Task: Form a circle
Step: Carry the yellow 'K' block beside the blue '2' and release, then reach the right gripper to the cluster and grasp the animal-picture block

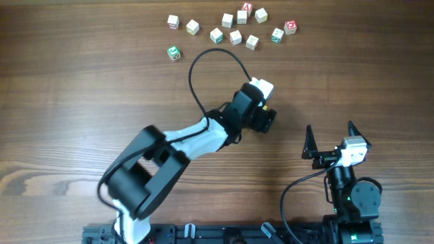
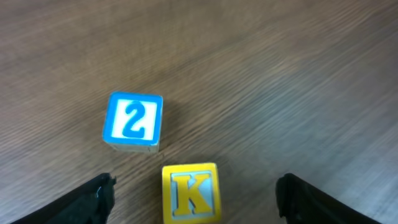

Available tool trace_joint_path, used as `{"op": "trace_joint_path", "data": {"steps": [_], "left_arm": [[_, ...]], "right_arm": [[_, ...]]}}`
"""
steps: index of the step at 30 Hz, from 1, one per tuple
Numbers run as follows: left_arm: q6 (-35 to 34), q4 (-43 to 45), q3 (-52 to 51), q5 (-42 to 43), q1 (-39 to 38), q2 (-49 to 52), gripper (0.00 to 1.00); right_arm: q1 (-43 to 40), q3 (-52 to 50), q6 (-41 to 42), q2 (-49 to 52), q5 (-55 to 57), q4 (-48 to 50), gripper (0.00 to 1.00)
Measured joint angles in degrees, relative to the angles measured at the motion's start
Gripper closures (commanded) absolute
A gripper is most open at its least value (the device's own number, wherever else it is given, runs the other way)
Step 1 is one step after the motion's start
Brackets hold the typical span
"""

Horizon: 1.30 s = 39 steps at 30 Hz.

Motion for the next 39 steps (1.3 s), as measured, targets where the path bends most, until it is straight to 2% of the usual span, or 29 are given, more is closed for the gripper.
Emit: {"op": "trace_joint_path", "data": {"steps": [7,15,19,24,25,27,33,37,38,39], "left_arm": [[0.22,-6.12,-0.11,-4.92,2.56,-12.57,0.00],[-1.33,-4.13,-0.11,-8.81,17.11,-25.88,0.00],[-4.85,-7.06,-0.13,-8.96,23.26,-30.56,0.00],[-11.06,-15.87,-0.13,-5.88,32.24,-36.52,0.00],[-11.72,-17.03,-0.13,-4.59,33.29,-37.09,0.00],[-12.37,-17.73,-0.13,-3.28,33.73,-37.16,0.00],[-14.60,-15.41,-0.15,-1.40,33.73,-37.16,0.00],[-15.50,-15.21,-0.15,-0.98,34.05,-37.16,0.00],[-15.93,-15.52,-0.15,-0.96,34.27,-37.16,0.00],[-16.15,-15.63,-0.17,-0.96,34.67,-37.16,0.00]], "right_arm": [[0.00,0.00,0.00,0.00,-0.02,0.00,0.00],[0.00,0.00,1.20,0.00,-0.72,0.00,0.00],[0.00,-0.09,8.76,0.02,-2.38,1.97,0.00],[0.00,-0.09,30.53,0.00,-2.89,5.60,0.00],[0.00,-0.11,35.78,0.00,-1.99,6.58,0.05],[0.00,-0.11,39.26,0.02,-1.09,11.37,0.05],[0.00,0.28,35.52,4.31,-1.01,13.94,0.02],[0.00,7.26,28.89,20.28,-0.74,13.75,0.02],[0.00,13.42,26.53,29.66,-0.76,12.83,0.01],[0.00,16.90,25.46,34.16,-0.79,12.94,0.01]]}}
